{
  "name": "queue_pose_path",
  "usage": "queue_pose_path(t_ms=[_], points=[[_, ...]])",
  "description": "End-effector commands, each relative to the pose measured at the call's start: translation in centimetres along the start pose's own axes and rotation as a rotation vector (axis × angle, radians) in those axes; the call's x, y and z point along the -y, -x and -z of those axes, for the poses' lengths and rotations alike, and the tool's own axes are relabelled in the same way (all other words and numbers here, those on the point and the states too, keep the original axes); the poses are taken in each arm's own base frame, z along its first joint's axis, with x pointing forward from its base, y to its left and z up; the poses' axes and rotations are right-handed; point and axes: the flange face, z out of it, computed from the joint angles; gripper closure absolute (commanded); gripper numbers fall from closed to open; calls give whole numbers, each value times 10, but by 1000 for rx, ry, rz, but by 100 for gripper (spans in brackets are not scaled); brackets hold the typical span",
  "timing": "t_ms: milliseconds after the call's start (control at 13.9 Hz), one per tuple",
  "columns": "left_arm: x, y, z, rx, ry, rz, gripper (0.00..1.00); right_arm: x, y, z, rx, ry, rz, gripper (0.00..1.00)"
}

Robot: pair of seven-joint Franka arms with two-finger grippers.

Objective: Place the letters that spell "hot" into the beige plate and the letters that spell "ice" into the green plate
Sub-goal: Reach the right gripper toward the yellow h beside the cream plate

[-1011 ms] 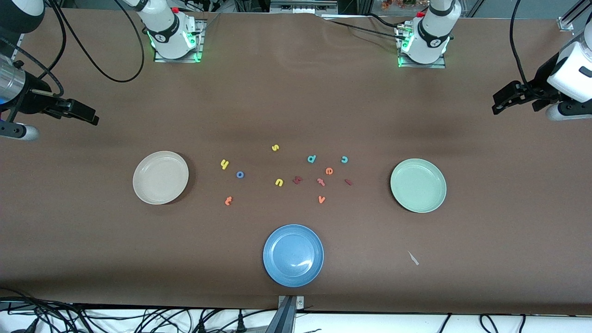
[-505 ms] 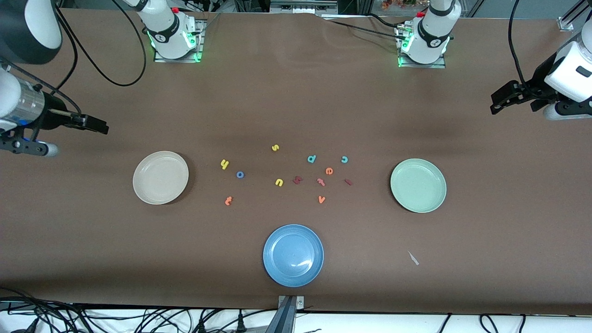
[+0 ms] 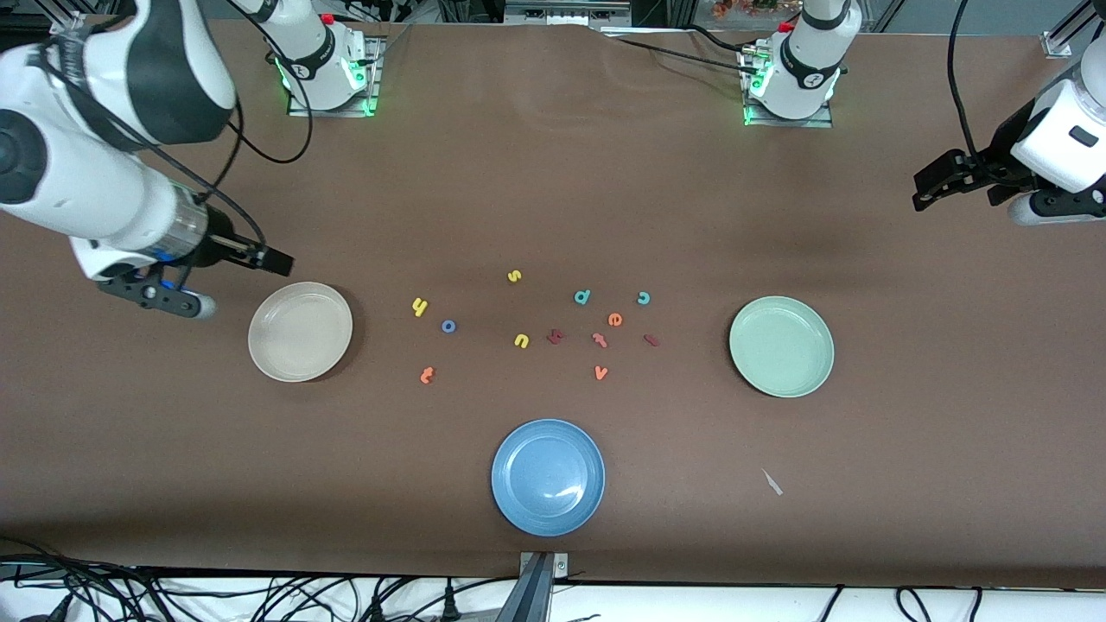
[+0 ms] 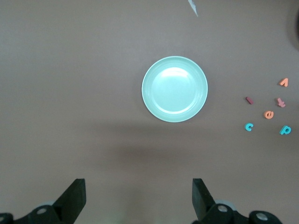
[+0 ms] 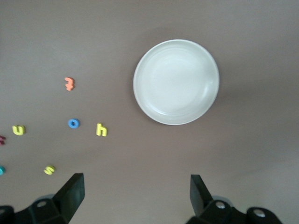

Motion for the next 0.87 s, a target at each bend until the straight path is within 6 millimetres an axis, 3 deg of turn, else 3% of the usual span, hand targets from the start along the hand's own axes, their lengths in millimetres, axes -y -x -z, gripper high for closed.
queue_pose_path(t_ms=[0, 144, 289, 505, 794], points=[[-5, -6, -7, 47, 17, -14, 0, 31, 13, -42, -22, -28, -78, 0], [-14, -16, -27, 84, 10, -23, 0, 41, 13, -78, -56, -55, -168, 0], [-18, -18, -36, 112, 7, -29, 0, 70, 20, -131, -82, -72, -207, 0], [-19, -14, -48, 189, -5, -34, 0, 106, 35, -181, -102, -103, -372, 0], [-24, -20, -66, 232, -5, 30, 0, 103, 46, -228, -94, -87, -409, 0]])
